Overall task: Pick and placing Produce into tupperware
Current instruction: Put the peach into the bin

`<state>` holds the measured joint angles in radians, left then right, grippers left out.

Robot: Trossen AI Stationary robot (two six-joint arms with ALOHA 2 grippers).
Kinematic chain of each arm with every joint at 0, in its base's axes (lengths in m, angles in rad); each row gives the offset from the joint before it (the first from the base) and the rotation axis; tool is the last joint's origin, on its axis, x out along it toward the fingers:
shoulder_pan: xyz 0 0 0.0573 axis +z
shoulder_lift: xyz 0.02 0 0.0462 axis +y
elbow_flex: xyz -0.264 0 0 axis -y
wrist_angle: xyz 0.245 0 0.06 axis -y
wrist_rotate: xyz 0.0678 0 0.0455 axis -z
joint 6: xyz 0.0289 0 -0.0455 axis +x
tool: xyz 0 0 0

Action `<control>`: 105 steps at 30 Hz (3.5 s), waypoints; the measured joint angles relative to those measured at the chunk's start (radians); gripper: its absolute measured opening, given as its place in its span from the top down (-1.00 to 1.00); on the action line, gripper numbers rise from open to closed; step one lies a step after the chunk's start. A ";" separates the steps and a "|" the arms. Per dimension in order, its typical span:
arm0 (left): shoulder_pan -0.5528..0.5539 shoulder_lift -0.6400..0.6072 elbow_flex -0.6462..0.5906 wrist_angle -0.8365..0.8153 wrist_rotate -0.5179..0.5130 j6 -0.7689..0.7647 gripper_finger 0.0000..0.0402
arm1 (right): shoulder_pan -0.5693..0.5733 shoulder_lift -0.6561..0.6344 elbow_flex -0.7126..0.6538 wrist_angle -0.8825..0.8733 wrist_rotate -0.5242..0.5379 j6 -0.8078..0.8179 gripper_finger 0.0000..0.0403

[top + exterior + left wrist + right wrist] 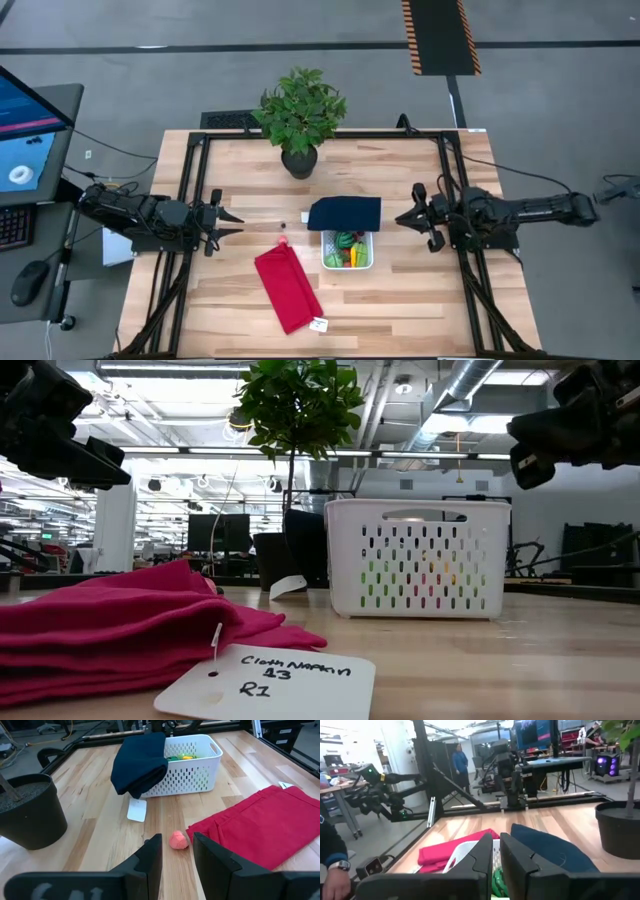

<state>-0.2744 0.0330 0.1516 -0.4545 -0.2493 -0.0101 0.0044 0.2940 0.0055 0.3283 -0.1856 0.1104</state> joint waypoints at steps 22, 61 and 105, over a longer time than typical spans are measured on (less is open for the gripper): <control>0.000 0.000 0.000 0.000 0.000 0.000 0.50 | 0.006 -0.292 0.000 -0.294 0.056 0.007 0.71; 0.000 0.000 0.000 0.000 -0.008 0.000 0.50 | 0.006 -0.288 -0.001 -0.293 0.053 0.074 0.71; 0.001 0.063 -0.051 0.181 -0.267 -0.681 0.47 | 0.006 -0.288 -0.001 -0.293 0.053 0.074 0.71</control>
<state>-0.2737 0.0959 0.1008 -0.2732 -0.5162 -0.6915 0.0107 0.0063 0.0044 0.0353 -0.1329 0.1848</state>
